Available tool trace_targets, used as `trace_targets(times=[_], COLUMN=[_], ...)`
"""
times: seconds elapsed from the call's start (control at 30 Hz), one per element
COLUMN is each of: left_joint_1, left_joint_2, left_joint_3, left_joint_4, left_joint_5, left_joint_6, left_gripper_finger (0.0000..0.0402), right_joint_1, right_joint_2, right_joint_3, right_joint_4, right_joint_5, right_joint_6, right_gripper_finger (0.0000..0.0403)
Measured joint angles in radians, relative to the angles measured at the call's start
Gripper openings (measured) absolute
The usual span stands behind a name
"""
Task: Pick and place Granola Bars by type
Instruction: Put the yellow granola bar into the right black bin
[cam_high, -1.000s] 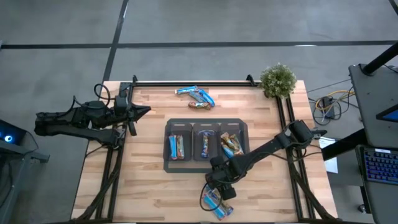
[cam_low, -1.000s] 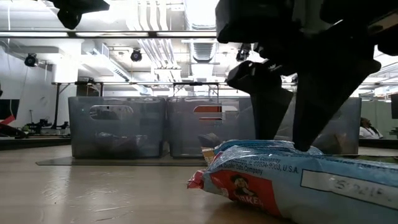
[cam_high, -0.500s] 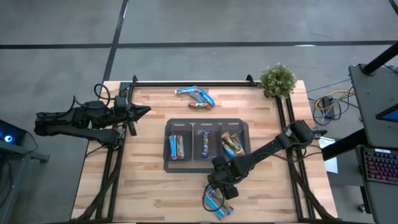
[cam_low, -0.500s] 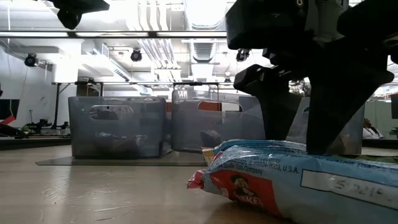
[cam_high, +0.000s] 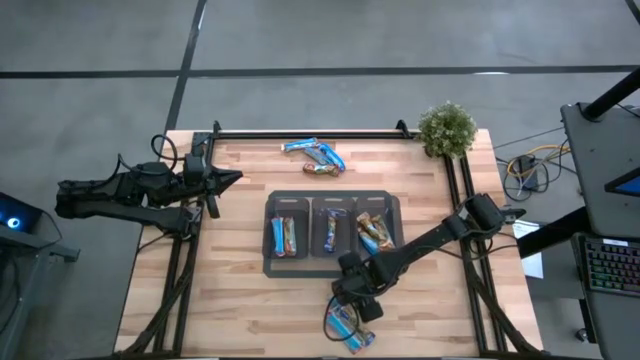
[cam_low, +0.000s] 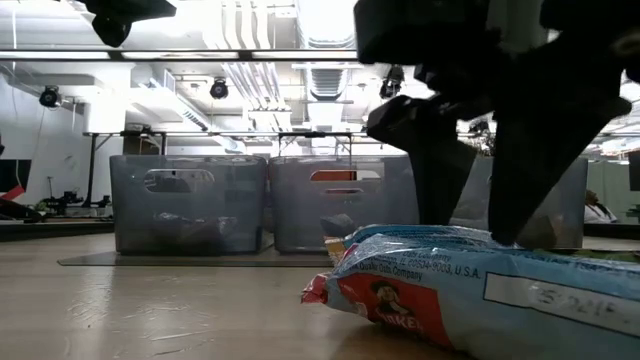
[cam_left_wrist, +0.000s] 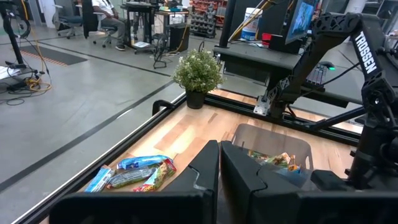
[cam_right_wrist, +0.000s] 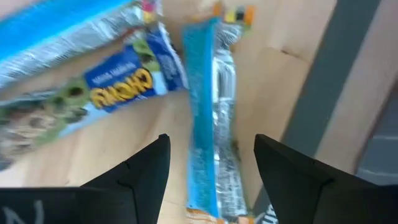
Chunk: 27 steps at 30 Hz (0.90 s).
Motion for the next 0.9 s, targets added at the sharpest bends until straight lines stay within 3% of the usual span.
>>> trace_targets(times=[0.6, 0.9], left_joint_1=[0.000, 0.000], left_joint_2=[0.000, 0.000], left_joint_3=[0.000, 0.000], left_joint_4=[0.000, 0.000], left_joint_5=[0.000, 0.000], left_joint_6=[0.000, 0.005], left_gripper_finger=[0.0000, 0.0000], right_joint_1=[0.016, 0.054], right_joint_2=[-0.001, -0.002], right_joint_3=[0.195, 0.209], right_joint_4=[-0.105, -0.103], right_joint_5=[-0.007, -0.006], right_joint_6=[-0.062, -0.068], right_gripper_finger=[0.0224, 0.0224])
